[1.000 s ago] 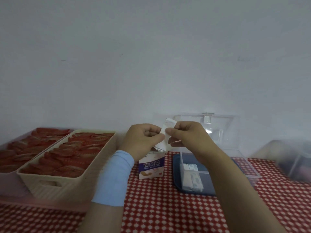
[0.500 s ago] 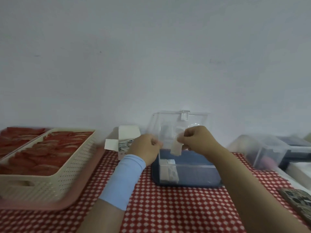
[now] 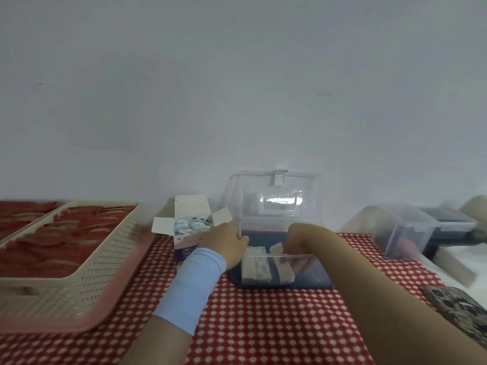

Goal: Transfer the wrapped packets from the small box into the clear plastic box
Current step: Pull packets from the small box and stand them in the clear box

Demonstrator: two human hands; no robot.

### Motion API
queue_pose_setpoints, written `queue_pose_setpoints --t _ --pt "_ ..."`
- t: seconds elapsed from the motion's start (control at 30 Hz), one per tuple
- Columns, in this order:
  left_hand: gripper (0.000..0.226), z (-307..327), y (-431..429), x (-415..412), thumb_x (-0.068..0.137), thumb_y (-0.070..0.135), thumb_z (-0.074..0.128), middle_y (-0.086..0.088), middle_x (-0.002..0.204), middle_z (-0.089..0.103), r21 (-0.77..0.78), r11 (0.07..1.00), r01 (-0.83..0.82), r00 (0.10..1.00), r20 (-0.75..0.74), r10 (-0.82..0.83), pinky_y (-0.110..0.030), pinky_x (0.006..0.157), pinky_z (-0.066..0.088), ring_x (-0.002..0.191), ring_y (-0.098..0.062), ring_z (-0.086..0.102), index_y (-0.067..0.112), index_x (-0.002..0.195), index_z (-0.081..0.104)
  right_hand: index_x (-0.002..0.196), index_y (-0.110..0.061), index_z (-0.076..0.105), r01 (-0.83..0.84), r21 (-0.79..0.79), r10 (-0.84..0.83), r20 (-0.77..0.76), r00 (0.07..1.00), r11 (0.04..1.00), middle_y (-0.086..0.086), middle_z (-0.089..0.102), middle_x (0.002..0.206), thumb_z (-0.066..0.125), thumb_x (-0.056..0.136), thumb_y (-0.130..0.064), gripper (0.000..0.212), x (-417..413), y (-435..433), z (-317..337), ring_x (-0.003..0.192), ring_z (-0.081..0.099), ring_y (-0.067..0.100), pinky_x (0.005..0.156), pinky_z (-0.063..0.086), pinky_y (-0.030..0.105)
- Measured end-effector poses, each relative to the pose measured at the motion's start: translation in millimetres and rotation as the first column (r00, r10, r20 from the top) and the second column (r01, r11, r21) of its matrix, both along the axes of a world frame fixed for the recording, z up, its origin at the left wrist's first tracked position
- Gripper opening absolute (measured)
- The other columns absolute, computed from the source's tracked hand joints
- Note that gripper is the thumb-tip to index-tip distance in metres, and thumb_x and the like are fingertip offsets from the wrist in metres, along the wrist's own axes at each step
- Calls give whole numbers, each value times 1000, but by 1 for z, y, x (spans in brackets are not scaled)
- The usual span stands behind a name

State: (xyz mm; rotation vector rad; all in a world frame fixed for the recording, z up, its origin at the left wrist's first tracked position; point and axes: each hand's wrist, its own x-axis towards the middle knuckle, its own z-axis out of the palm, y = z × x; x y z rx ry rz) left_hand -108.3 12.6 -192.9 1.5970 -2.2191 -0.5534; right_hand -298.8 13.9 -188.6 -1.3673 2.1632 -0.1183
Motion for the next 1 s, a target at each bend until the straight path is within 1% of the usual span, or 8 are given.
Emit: queue_pose_setpoints --t 0.13,0.27,0.43,0.53,0.7,0.83,0.93,1.0 --pt "39 0 0 0 100 31 46 -2 62 49 12 1000 -1 1000 12 1 -27 55 34 59 -16 47 14 65 50 105 -10 63 -64 7 64 -86 994 998 0 63 82 71 92 -23 20 6 2 3 63 62 10 47 44 18" --pt "39 0 -1 0 100 31 47 -1 63 50 24 1000 7 1000 7 -7 -27 54 34 60 -16 48 14 65 50 101 -11 64 -88 7 88 -171 981 996 2 65 92 71 91 -24 18 4 3 6 72 63 13 57 45 19" --pt "42 1 0 1 100 29 47 -1 60 46 31 1000 8 1000 6 -8 -27 53 32 57 -15 45 15 61 45 102 -6 66 -112 65 118 -105 987 992 1 64 78 70 92 -17 14 9 8 13 60 60 8 43 43 16" --pt "43 3 2 1 100 28 48 -1 58 44 30 1000 5 1000 3 -5 -27 51 31 55 -14 43 15 59 43 83 -9 62 -111 67 117 -97 988 992 2 64 75 67 93 -15 13 11 8 16 57 60 8 37 41 14" --pt "40 7 5 3 100 30 48 -4 63 51 47 999 16 1000 -5 -15 -27 56 38 60 -16 48 12 64 49 84 -11 61 -127 13 127 -144 981 992 5 66 82 65 91 -15 9 10 7 16 63 63 14 45 44 17" --pt "39 18 3 14 99 31 49 -21 89 72 118 992 55 992 -117 -41 -42 85 57 81 -29 70 2 78 65 93 0 68 -137 -21 133 -137 982 990 11 74 95 60 93 -5 9 10 12 31 73 68 23 72 58 31" --pt "30 37 0 33 100 26 51 -10 90 75 157 987 47 950 -311 4 -38 78 61 81 -25 74 4 95 71 101 2 67 -43 -132 40 -27 999 990 14 77 92 55 96 -8 16 16 14 48 74 75 28 78 62 41" --pt "23 49 -2 52 100 24 52 0 86 76 96 995 21 927 -374 17 -30 66 59 75 -19 74 14 93 71 100 1 68 -56 -255 45 -47 998 965 13 77 88 56 94 -9 18 26 11 58 72 76 29 78 62 47"
